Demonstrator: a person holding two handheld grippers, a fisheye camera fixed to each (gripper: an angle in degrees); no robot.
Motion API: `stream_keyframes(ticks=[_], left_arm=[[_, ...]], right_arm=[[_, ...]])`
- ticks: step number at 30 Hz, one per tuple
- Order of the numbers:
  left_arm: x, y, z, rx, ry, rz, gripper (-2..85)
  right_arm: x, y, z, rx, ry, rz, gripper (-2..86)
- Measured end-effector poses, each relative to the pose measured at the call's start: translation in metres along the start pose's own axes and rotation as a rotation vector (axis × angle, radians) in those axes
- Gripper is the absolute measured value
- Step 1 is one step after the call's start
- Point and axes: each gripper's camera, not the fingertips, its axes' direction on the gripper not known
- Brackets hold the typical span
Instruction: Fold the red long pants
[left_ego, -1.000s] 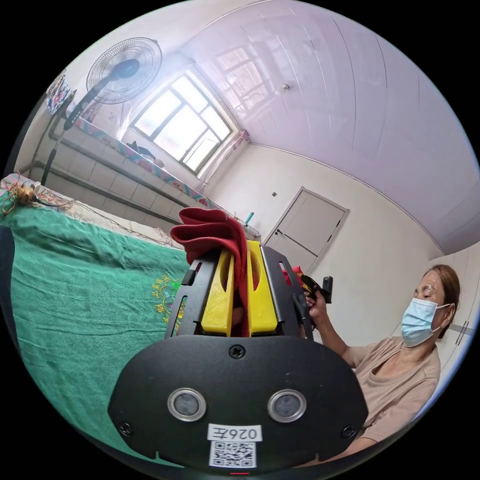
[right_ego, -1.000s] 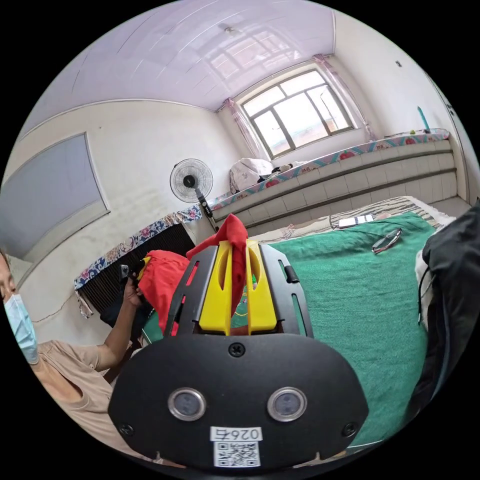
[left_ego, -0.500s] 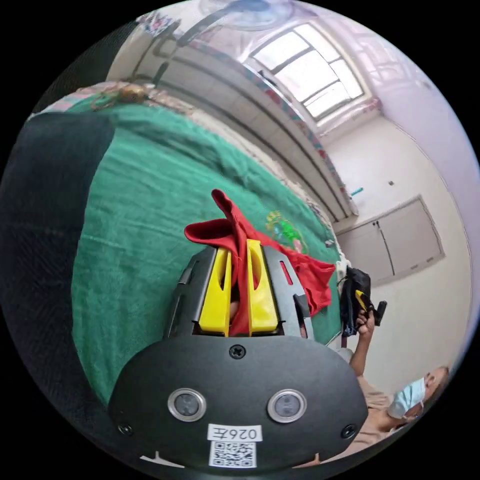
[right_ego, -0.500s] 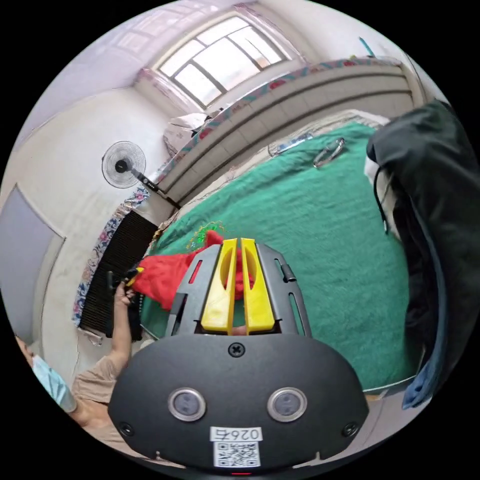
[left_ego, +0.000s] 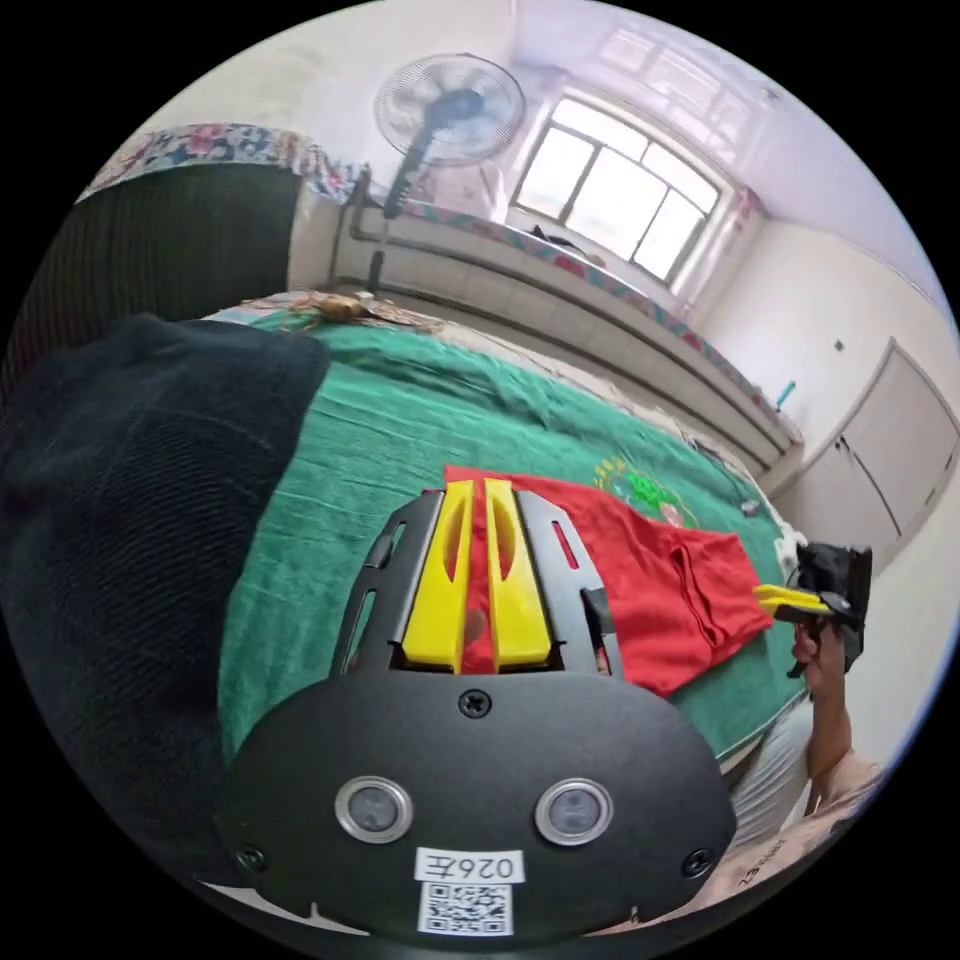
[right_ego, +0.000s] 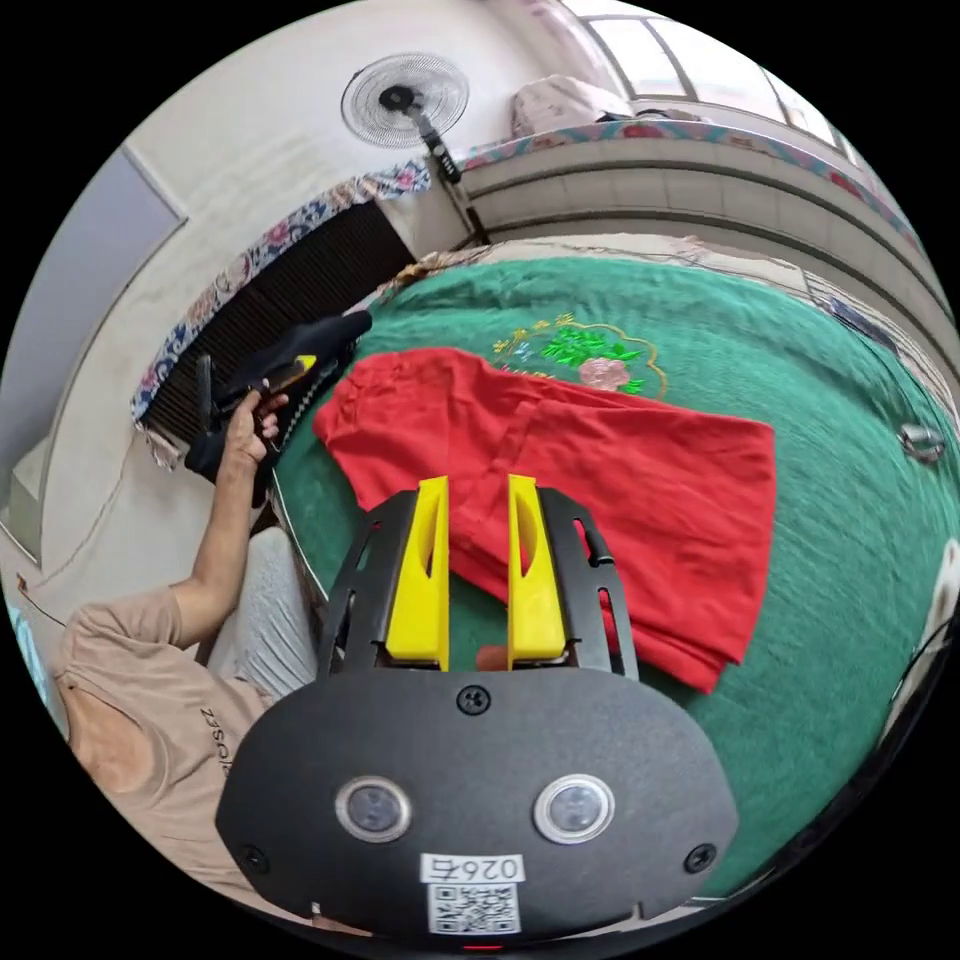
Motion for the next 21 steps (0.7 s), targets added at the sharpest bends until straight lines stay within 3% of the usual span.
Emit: stream_keyframes(ticks=[3,4,7,10,16,21], left_arm=[[0.039,0.005,0.065,-0.220,-0.162,0.134,19.2],[0.047,0.007,0.067,-0.207,-0.201,0.167,19.4],[0.068,0.007,0.062,-0.200,-0.206,0.254,14.5],[0.070,0.016,0.046,-0.095,-0.115,0.238,5.6],[0.081,0.050,0.011,0.087,-0.098,0.292,4.1],[0.091,0.072,-0.001,0.165,-0.158,0.326,4.7]], right_arm=[[-0.016,-0.012,0.057,-0.168,0.096,-0.034,8.1],[-0.017,-0.012,0.069,-0.211,0.122,-0.038,8.1],[-0.028,-0.007,0.081,-0.172,0.291,-0.102,1.5],[-0.022,-0.005,0.075,-0.157,0.263,-0.092,-0.9],[0.015,0.021,-0.013,0.160,0.292,0.100,-1.2],[0.063,0.094,-0.108,0.397,0.538,0.367,-1.2]])
